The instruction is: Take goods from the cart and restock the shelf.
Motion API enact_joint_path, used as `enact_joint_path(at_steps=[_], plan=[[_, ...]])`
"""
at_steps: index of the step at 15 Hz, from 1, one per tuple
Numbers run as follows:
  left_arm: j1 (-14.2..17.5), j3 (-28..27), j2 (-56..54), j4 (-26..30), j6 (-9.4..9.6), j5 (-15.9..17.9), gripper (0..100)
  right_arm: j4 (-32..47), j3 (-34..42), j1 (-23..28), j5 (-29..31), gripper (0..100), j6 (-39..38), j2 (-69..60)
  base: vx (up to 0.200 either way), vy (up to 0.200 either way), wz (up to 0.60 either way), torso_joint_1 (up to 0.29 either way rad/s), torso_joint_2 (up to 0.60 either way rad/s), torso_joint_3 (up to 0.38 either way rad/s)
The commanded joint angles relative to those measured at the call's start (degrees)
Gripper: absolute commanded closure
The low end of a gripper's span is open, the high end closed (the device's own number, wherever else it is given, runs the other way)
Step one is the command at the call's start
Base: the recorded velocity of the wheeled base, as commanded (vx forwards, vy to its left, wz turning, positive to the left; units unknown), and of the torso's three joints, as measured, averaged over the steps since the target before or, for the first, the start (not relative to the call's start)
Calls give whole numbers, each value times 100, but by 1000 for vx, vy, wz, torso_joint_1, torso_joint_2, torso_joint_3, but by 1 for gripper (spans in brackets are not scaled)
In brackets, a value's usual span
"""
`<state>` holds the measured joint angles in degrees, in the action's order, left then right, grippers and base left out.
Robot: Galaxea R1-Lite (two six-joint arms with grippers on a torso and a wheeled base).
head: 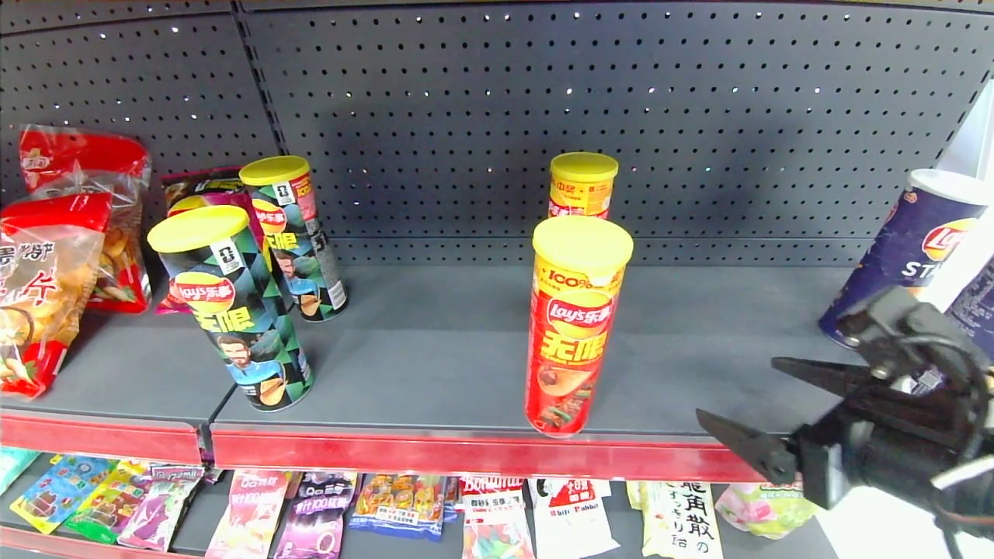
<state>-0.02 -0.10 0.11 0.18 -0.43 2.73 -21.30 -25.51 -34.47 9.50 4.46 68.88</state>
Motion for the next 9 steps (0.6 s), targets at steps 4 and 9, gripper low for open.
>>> enact_joint_path(at_steps=[4, 9], plan=[[2, 1, -2, -1, -1, -1, 0, 1295, 1629, 2762, -2312, 0, 934, -4356, 0, 0, 0, 0, 0, 0], [2, 1, -2, -1, -1, -1, 0, 2103, 1945, 3817, -2294, 0, 64, -6290, 0, 0, 0, 0, 0, 0]])
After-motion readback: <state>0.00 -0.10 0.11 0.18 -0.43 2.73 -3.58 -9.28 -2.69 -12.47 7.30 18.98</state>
